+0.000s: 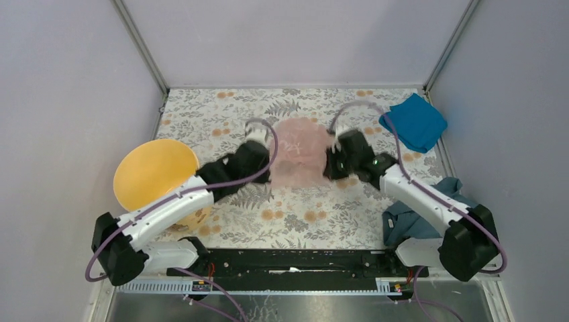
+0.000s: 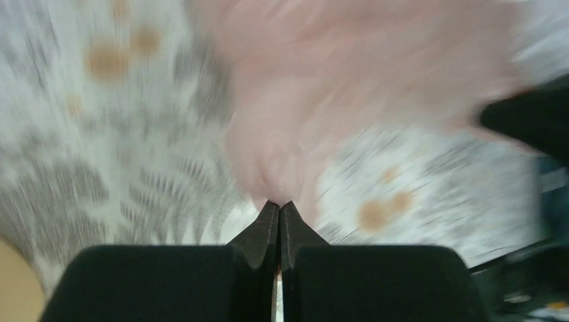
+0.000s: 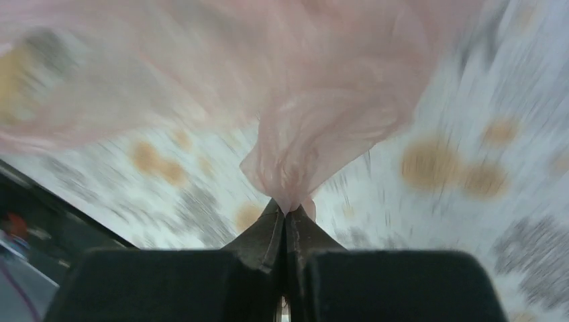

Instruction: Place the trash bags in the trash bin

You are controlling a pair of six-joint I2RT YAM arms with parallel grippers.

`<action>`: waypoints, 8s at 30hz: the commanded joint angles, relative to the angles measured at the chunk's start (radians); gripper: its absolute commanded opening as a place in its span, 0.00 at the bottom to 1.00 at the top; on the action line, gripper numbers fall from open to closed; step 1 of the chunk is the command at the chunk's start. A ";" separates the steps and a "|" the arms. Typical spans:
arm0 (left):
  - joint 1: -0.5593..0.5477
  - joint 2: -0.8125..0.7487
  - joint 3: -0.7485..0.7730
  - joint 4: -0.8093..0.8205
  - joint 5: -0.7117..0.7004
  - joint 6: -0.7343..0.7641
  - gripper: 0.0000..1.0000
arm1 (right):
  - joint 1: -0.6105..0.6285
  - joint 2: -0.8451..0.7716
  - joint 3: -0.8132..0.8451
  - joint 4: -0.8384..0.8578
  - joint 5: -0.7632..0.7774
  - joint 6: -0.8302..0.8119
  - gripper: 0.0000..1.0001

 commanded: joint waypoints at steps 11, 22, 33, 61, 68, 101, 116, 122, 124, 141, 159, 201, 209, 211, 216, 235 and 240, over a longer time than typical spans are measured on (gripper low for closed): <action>0.008 -0.101 0.639 0.366 -0.044 0.250 0.00 | 0.003 -0.129 0.668 0.301 -0.050 -0.200 0.00; 0.125 -0.052 0.061 0.043 -0.170 -0.110 0.00 | -0.003 -0.004 0.076 0.279 0.095 -0.038 0.00; 0.202 0.061 0.757 0.153 0.021 0.182 0.00 | -0.128 0.131 0.771 0.039 0.001 -0.123 0.00; 0.202 -0.261 -0.131 0.183 0.232 -0.079 0.00 | 0.083 0.029 0.294 -0.249 0.527 -0.159 0.90; 0.202 -0.269 -0.147 0.143 0.215 -0.079 0.00 | 0.113 0.156 0.309 -0.155 0.601 -0.362 0.99; -0.011 -0.233 0.238 0.137 0.405 0.057 0.00 | 0.073 0.065 0.245 0.471 -0.320 0.119 0.00; -0.043 -0.263 0.152 0.360 0.141 -0.095 0.00 | 0.042 -0.038 -0.063 1.052 -0.645 0.486 0.43; -0.043 -0.282 0.096 0.375 0.094 -0.124 0.00 | 0.041 0.007 -0.071 1.146 -0.658 0.588 0.60; -0.042 -0.276 0.086 0.370 0.081 -0.134 0.00 | 0.041 -0.004 -0.061 1.054 -0.620 0.535 0.75; -0.043 -0.183 0.064 0.387 0.116 -0.172 0.00 | 0.046 -0.086 -0.108 0.842 -0.507 0.386 1.00; -0.043 -0.179 0.052 0.335 0.103 -0.175 0.00 | -0.446 -0.056 -0.192 0.725 -0.591 0.370 1.00; -0.037 0.056 0.091 0.461 0.256 -0.302 0.00 | 0.067 0.046 -0.196 0.858 -0.201 0.322 0.92; -0.036 0.046 0.091 0.441 0.241 -0.309 0.00 | 0.116 0.019 -0.276 1.058 -0.170 0.286 1.00; -0.037 0.047 0.100 0.438 0.239 -0.308 0.00 | 0.117 -0.010 -0.326 1.151 -0.181 0.296 1.00; -0.033 0.072 0.133 0.448 0.251 -0.326 0.00 | 0.119 -0.005 -0.360 1.250 -0.192 0.333 1.00; -0.014 0.106 0.205 0.393 0.308 -0.296 0.36 | 0.121 -0.049 -0.447 1.221 0.082 0.364 0.39; 0.050 -0.024 0.277 0.114 0.117 -0.147 0.83 | 0.122 -0.073 -0.487 1.209 0.111 0.355 0.06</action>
